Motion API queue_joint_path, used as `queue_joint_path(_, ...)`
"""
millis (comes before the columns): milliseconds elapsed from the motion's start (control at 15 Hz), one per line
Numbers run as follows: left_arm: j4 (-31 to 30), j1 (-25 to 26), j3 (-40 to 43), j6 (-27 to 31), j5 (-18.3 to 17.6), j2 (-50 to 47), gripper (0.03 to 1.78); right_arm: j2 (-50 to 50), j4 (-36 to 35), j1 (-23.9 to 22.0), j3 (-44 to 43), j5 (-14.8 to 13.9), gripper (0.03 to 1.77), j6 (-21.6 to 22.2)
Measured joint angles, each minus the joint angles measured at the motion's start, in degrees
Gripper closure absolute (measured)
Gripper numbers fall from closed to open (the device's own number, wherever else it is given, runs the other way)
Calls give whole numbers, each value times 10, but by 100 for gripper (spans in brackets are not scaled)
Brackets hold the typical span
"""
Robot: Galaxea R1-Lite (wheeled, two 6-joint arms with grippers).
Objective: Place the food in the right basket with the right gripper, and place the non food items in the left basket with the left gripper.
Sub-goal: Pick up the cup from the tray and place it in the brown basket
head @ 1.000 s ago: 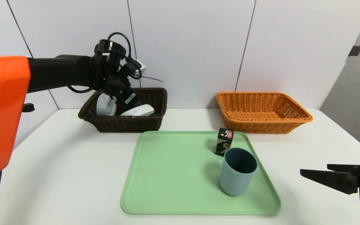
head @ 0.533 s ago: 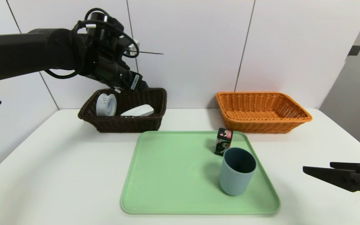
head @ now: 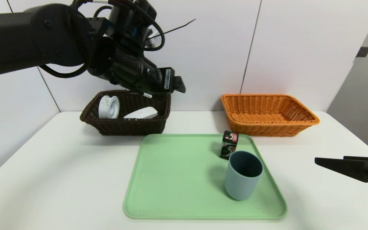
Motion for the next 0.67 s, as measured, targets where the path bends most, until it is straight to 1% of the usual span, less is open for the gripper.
queue_joint_path(133,16,-34,2,-19,3,-10,14,0,0,-1,-1,0,9,0)
queue_joint_path(333,25,-70,7,-31,5,-16,12,-2,2,-1,1,0,9,0)
queue_joint_path(533,25,-96,24,-52,6,-19,12,-7,2,-2,2,0,9,0)
queue_joint_path(667,25,-113,51,-56,6,-26,12,-9,3,-7,5,0,9,0)
